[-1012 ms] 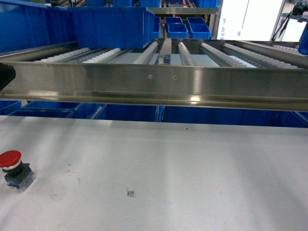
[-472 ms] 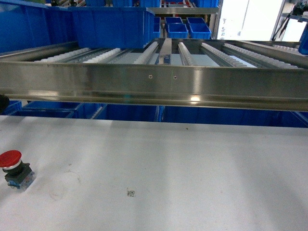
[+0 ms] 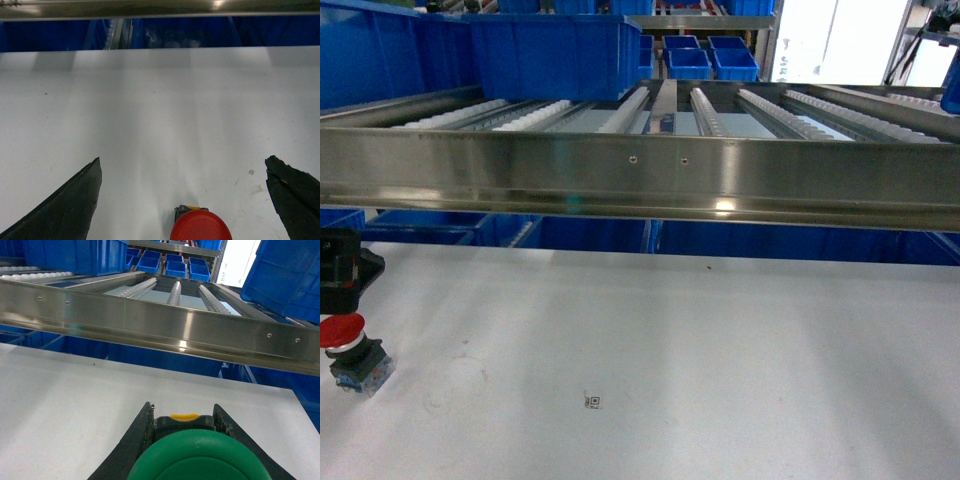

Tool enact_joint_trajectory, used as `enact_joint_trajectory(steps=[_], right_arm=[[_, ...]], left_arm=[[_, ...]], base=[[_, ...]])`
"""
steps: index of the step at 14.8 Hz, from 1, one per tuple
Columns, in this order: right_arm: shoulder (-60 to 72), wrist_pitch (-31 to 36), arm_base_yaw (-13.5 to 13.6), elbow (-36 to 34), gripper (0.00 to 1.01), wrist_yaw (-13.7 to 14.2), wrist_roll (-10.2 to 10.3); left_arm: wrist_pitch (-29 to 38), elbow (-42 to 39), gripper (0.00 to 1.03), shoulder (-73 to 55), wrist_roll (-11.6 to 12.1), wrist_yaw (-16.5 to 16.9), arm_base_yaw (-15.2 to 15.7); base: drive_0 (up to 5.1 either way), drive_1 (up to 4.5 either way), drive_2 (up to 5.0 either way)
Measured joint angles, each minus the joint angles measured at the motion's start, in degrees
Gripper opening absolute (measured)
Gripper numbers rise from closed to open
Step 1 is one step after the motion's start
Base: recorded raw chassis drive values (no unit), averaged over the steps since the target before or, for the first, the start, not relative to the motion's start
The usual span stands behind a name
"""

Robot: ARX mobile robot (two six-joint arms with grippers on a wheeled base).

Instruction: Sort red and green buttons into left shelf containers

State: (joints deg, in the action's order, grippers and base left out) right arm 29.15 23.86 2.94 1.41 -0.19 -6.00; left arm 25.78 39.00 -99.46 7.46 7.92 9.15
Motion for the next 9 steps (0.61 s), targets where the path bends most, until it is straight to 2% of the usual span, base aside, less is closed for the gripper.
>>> enact_joint_trajectory(steps=[4, 9], right_arm=[[0.0, 0.0, 0.0, 0.0, 0.28, 0.0, 0.0], [0.0, 0.0, 0.0, 0.0, 0.28, 0.0, 0.0]], left_arm=[[-1.2, -0.1, 0.98, -2.3, 1.8, 0.6, -2.1], [-1.7, -1.5, 0.98, -6.6, 2.3, -0.6, -0.7]], base=[[0.0, 0.0, 0.0], [0.0, 0.0, 0.0]])
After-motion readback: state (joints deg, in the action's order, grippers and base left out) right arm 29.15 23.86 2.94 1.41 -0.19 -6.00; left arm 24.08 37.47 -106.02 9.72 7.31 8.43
